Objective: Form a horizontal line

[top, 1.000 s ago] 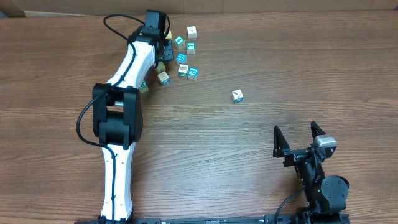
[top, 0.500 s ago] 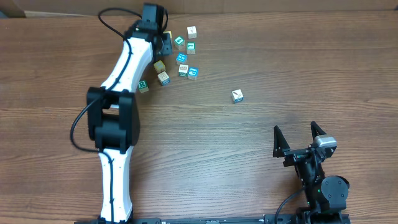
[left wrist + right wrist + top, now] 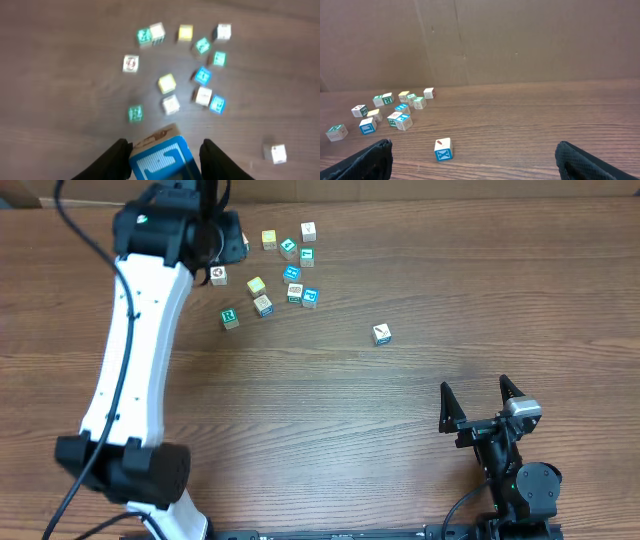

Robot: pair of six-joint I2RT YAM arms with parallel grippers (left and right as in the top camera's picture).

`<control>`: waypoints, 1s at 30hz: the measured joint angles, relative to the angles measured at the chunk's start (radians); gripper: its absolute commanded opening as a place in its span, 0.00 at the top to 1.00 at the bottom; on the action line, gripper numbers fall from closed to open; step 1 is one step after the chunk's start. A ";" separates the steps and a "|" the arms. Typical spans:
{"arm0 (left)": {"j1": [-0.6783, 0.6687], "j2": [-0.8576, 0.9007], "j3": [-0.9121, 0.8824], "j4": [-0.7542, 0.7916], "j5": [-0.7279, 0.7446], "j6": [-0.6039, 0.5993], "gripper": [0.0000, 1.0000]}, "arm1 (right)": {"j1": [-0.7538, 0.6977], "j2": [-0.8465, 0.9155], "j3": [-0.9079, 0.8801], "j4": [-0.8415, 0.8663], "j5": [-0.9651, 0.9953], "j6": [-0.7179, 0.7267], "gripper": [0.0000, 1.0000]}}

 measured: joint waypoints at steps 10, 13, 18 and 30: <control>-0.075 -0.005 -0.165 -0.097 0.000 -0.026 0.55 | 0.000 0.000 0.000 0.000 0.000 0.000 0.00; -0.129 0.001 -0.296 -0.051 0.000 -0.029 0.52 | 0.000 0.000 0.000 0.000 0.000 0.000 0.00; -0.179 0.003 -0.413 -0.026 -0.013 -0.046 0.49 | 0.000 0.000 0.000 0.000 0.000 0.000 0.00; 0.015 0.004 -0.420 -0.033 -0.060 -0.068 0.36 | 0.000 0.000 0.000 0.000 0.000 0.000 0.00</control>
